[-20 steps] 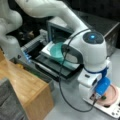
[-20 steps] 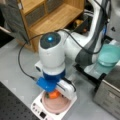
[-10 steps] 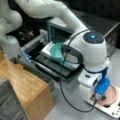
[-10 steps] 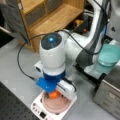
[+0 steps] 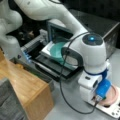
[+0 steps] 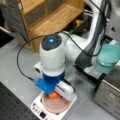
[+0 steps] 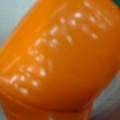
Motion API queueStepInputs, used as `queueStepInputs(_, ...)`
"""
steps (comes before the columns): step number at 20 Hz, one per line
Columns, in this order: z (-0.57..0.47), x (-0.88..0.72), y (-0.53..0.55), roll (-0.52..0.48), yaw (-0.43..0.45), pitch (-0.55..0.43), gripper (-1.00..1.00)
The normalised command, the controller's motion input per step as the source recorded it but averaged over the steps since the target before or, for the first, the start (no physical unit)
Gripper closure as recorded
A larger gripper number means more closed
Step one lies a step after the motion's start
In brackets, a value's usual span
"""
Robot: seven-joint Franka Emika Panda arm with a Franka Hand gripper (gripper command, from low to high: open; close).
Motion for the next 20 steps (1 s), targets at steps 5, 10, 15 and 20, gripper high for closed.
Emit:
queueStepInputs(5,-0.13,-0.04,0.16,-0.309,0.017,-0.096,-1.00)
queueStepInputs(10,-0.12,-0.06,0.18,-0.324,0.020,-0.078,1.00)
queueStepInputs(15,-0.10,-0.09,0.12,-0.342,0.043,-0.062,1.00)
queueStepInputs(20,-0.07,-0.11,0.08,-0.350,0.046,-0.062,1.00)
